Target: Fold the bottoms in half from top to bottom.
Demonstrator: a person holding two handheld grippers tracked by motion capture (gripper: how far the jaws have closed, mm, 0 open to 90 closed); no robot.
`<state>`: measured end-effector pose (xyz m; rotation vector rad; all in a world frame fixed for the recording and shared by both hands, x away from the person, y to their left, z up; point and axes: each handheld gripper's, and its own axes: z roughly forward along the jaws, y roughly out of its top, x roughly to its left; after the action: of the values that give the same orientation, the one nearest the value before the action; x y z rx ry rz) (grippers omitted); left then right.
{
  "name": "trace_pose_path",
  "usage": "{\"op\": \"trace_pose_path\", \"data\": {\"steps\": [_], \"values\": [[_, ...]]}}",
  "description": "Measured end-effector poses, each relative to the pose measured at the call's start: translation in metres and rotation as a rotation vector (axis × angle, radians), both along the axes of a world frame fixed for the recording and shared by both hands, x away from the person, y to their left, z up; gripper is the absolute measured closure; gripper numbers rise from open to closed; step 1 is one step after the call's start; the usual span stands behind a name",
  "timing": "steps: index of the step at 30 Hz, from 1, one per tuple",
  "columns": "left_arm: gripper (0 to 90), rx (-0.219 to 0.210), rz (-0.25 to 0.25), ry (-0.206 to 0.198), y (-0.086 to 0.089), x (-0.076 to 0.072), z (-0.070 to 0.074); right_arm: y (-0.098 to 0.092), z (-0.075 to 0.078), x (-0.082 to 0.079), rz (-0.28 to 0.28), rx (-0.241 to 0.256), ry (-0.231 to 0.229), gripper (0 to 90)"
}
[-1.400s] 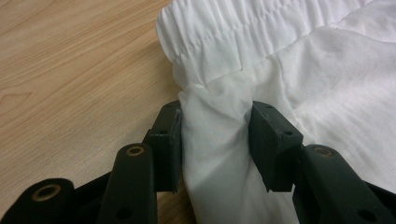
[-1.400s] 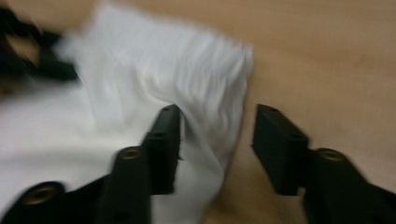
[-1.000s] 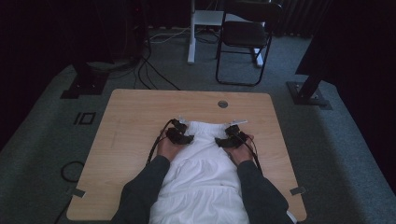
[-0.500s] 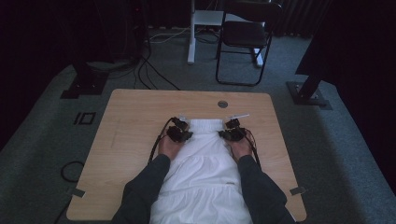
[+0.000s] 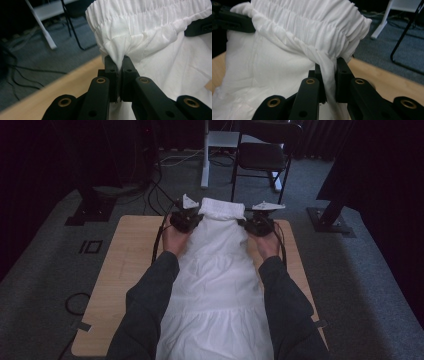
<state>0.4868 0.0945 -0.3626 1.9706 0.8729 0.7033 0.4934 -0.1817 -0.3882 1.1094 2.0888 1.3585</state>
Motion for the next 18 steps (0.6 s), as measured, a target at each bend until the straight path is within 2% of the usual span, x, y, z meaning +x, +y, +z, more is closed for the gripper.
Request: {"op": "trace_pose_path", "data": {"steps": [2, 4, 7, 9, 12, 16, 17, 18], "values": [[87.4, -0.005, -0.004, -0.013, 0.002, -0.002, 0.008, 0.001, 0.010, 0.001, 0.008, -0.002, -0.005, 83.4], [87.3, -0.003, -0.005, -0.014, 0.004, -0.004, 0.008, 0.001, 0.014, -0.001, 0.015, 0.005, -0.004, 83.4], [87.3, -0.003, -0.019, -0.001, 0.006, -0.009, 0.003, 0.002, 0.013, -0.005, 0.029, -0.016, 0.002, 83.5], [87.2, -0.028, -0.026, 0.012, 0.008, -0.012, -0.001, 0.002, 0.010, -0.008, 0.040, -0.019, 0.010, 83.5], [87.2, -0.032, -0.041, 0.014, 0.010, -0.020, -0.003, 0.002, 0.007, -0.012, 0.046, -0.019, 0.018, 83.4], [87.2, -0.042, -0.088, 0.009, 0.016, -0.046, -0.006, 0.000, 0.001, -0.032, 0.092, -0.020, 0.024, 83.4], [87.1, -0.042, -0.088, 0.009, 0.016, -0.046, -0.006, 0.000, 0.001, -0.032, 0.092, -0.020, 0.024, 83.4], [87.1, -0.048, -0.104, 0.007, 0.017, -0.059, -0.008, -0.002, -0.002, -0.043, 0.114, -0.018, 0.019, 83.3]]}}
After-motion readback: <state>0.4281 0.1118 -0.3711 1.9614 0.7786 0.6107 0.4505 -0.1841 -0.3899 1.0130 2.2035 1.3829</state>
